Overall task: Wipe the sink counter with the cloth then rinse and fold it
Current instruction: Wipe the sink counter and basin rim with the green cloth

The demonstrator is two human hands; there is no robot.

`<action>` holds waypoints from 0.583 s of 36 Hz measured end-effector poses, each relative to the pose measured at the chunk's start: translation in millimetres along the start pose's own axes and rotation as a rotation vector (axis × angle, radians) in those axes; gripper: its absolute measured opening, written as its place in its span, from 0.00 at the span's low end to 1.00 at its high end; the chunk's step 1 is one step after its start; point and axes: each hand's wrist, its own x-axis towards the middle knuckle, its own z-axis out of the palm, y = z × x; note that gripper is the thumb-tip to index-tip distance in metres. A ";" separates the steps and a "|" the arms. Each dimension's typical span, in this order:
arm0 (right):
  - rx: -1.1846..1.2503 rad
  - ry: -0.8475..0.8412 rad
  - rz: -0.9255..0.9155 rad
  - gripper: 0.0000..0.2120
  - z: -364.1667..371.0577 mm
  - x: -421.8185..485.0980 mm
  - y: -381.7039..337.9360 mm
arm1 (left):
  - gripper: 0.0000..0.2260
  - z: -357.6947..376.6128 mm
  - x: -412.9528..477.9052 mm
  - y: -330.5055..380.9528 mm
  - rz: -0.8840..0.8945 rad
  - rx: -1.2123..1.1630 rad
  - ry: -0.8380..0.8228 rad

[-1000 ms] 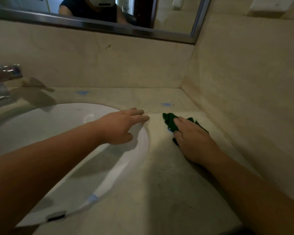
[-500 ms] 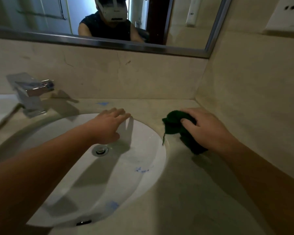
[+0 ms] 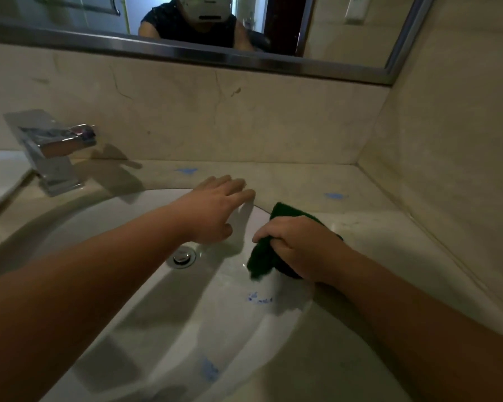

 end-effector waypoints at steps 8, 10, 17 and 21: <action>0.255 0.440 0.294 0.15 -51.3 0.4 33.9 | 0.42 2.0 3.5 -10.2 -0.010 -0.059 0.005; 0.170 0.287 0.366 0.17 -39.6 6.0 44.7 | 0.42 4.3 2.0 -10.0 0.000 -0.069 0.033; -0.039 0.139 0.237 0.23 14.8 18.9 28.3 | 0.41 4.7 2.9 -4.6 -0.023 -0.097 0.045; 0.035 0.054 0.049 0.19 9.4 16.3 5.9 | 0.40 -3.8 2.9 -0.2 -0.047 -0.136 0.029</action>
